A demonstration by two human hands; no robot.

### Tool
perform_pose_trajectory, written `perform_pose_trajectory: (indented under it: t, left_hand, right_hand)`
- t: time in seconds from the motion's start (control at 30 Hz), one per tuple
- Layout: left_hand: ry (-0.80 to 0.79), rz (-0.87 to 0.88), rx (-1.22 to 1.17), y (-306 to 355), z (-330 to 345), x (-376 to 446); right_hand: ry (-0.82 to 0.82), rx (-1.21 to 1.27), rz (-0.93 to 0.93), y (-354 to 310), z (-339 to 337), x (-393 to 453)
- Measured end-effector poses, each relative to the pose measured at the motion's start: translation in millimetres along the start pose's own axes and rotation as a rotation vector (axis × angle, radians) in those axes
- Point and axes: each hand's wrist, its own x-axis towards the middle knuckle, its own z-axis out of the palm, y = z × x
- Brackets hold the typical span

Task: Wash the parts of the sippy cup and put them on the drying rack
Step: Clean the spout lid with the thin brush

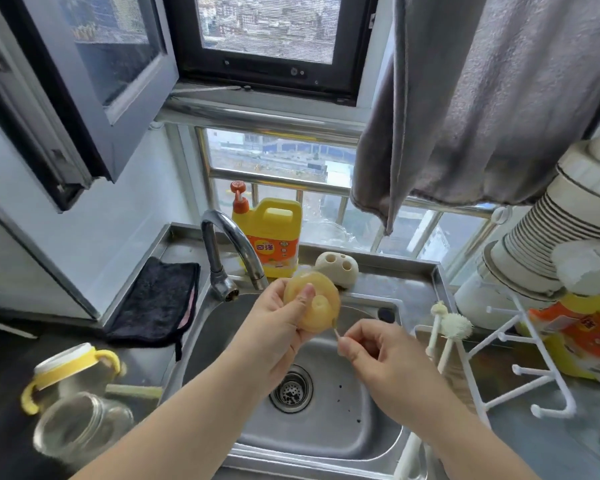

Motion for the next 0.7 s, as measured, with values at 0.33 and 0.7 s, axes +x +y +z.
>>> perform_pose_trajectory:
  t: [0.33,0.7]
  left_hand:
    - [0.325,-0.045,-0.193,-27,-54,-18]
    - [0.514,0.000,-0.187,-17,-103,-21]
  right_hand:
    - [-0.089,0.064,0.106,10,73,15]
    - [-0.218,0.111,0.088,-3,130,44]
